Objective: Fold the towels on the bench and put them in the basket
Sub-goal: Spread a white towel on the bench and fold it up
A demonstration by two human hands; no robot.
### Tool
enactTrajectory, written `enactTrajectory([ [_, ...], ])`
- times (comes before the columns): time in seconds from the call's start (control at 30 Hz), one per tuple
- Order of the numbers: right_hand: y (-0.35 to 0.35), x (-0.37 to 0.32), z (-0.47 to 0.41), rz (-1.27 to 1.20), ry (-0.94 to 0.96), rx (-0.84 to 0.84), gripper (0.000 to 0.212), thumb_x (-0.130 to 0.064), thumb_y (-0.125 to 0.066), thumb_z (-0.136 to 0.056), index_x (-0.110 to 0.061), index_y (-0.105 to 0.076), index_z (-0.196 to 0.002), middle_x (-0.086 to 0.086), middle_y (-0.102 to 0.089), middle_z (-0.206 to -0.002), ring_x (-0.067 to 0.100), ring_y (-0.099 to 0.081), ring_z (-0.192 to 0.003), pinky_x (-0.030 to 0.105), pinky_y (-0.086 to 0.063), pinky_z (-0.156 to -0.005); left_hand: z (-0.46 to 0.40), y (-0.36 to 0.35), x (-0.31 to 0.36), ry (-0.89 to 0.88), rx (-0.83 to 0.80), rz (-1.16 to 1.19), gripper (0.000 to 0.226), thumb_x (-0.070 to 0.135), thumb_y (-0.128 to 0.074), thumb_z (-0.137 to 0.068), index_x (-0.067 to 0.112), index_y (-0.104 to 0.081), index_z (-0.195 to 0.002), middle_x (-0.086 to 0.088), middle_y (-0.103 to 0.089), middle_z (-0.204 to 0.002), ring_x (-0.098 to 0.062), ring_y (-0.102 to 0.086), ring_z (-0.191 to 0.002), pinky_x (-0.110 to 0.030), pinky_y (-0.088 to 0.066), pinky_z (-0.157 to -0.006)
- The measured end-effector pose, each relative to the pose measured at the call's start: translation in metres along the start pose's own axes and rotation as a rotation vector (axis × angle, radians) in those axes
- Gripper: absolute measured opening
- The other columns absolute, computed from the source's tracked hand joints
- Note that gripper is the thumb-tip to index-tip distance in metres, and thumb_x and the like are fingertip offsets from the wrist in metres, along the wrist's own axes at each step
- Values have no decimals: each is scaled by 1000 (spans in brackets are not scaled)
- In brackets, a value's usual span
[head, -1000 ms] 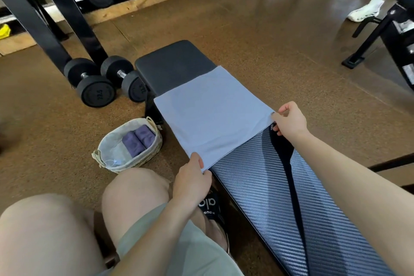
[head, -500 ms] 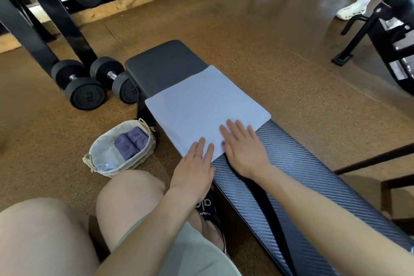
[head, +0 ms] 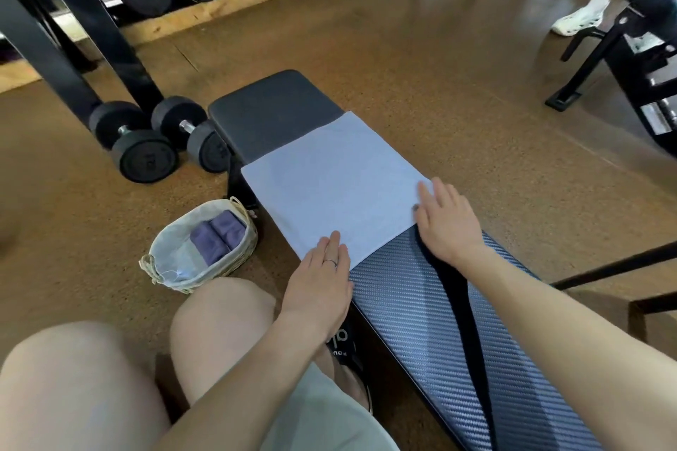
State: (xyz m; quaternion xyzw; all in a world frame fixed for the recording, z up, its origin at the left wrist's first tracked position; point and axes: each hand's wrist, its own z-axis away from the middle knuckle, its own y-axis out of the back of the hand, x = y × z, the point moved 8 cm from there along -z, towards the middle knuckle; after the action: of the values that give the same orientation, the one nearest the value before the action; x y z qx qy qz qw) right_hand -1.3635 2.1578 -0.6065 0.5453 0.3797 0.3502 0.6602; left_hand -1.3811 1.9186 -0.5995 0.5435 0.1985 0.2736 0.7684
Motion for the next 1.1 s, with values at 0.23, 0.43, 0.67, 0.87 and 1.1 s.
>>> enactTrajectory([
  [0.23,28,-45,-16,-48,195,9,63,-42,-16,-104,-15,-15,-161,10,-16,-167,28,-12,-154,43,-13,-125,-18,39,-18,-5,107,68,62,45,-23,-108,11,-13,-160,-11,-10,-169,-26,-13,-154,-38,-8,-125],
  [0.43,10,-126,-57,-11,439,-64,57,-37,-19,-109,-19,-10,-162,2,-7,-169,22,-4,-156,38,-4,-125,-57,37,-64,85,60,46,67,48,-19,-108,15,4,-161,-9,9,-169,-27,5,-156,-39,4,-125],
  [0.67,-1,-133,-140,35,446,-75,82,-52,10,-89,-22,-16,-161,1,-10,-169,23,-7,-156,42,-7,-125,-71,11,-76,20,9,46,87,70,5,-90,18,17,-158,-5,34,-158,-30,17,-154,-40,7,-123],
  [0.87,-3,-125,-200,18,398,-83,63,-45,-7,-104,-19,-13,-161,1,-9,-169,21,-5,-156,44,-15,-124,-75,4,-76,-10,-1,122,87,70,16,-76,23,33,-148,-2,46,-150,-28,29,-150,-39,18,-118],
  [1.1,5,-123,-212,-70,298,-92,62,-47,-14,-105,-22,-12,-161,1,-7,-169,19,-7,-155,40,-16,-124,-76,-1,-80,-17,6,154,86,77,16,-79,27,30,-147,-1,41,-156,-25,31,-149,-43,11,-124],
])
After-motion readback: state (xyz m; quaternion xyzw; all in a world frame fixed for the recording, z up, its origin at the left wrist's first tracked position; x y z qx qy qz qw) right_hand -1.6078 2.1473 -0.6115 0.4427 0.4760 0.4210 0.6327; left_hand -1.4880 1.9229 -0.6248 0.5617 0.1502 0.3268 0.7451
